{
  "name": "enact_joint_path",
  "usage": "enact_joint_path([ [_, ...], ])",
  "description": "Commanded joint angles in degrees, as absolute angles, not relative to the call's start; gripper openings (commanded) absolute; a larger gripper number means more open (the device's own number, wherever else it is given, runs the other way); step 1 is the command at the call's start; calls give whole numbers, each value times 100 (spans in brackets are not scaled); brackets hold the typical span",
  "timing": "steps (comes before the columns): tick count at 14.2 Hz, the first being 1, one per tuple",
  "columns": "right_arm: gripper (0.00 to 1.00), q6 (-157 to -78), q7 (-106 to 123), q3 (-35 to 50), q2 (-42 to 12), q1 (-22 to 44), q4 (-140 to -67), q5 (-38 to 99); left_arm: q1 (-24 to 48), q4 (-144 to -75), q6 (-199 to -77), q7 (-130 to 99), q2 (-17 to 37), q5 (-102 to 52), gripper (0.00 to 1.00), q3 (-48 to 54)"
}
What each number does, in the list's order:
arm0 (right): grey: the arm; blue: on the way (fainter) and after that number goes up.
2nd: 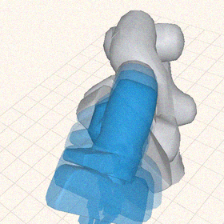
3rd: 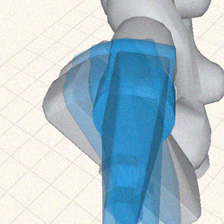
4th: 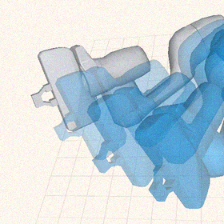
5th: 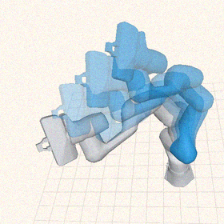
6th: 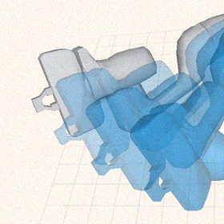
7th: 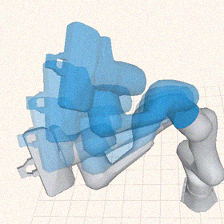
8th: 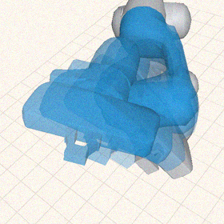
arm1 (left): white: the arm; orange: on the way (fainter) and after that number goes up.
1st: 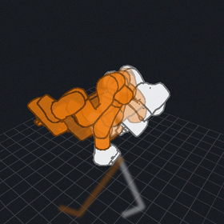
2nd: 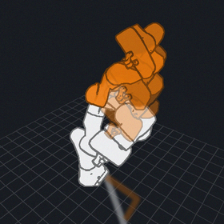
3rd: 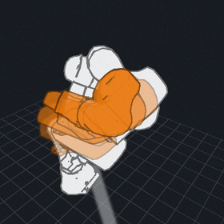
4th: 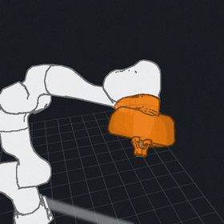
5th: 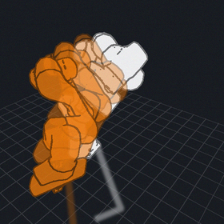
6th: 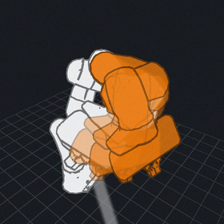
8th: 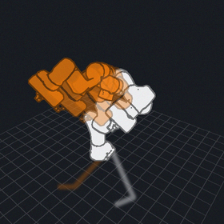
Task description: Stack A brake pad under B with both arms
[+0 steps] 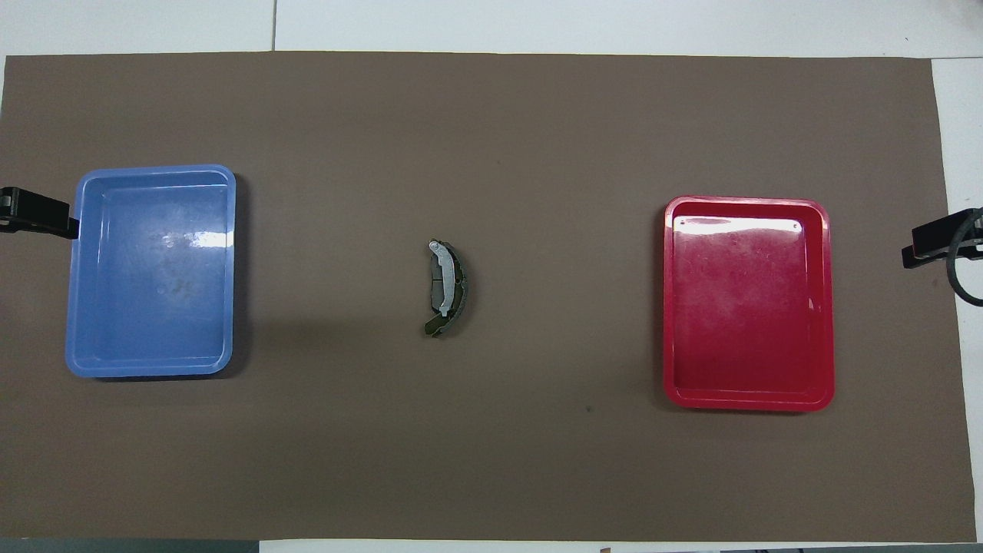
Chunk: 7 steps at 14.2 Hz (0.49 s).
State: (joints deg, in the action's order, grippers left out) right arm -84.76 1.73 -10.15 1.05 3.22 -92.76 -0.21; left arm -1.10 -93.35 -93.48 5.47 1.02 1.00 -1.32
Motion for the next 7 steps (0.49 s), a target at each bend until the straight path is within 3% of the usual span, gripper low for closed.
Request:
enact_joint_path([
  [1,100,-8648,255,-897,202,255,-9422,-88,-105,-9527,-9475,483,-44,88,100,-123],
  [7,100,-8666,255,-888,202,264,-9413,-88,-123,-9519,-9422,475,-44,88,100,-123],
])
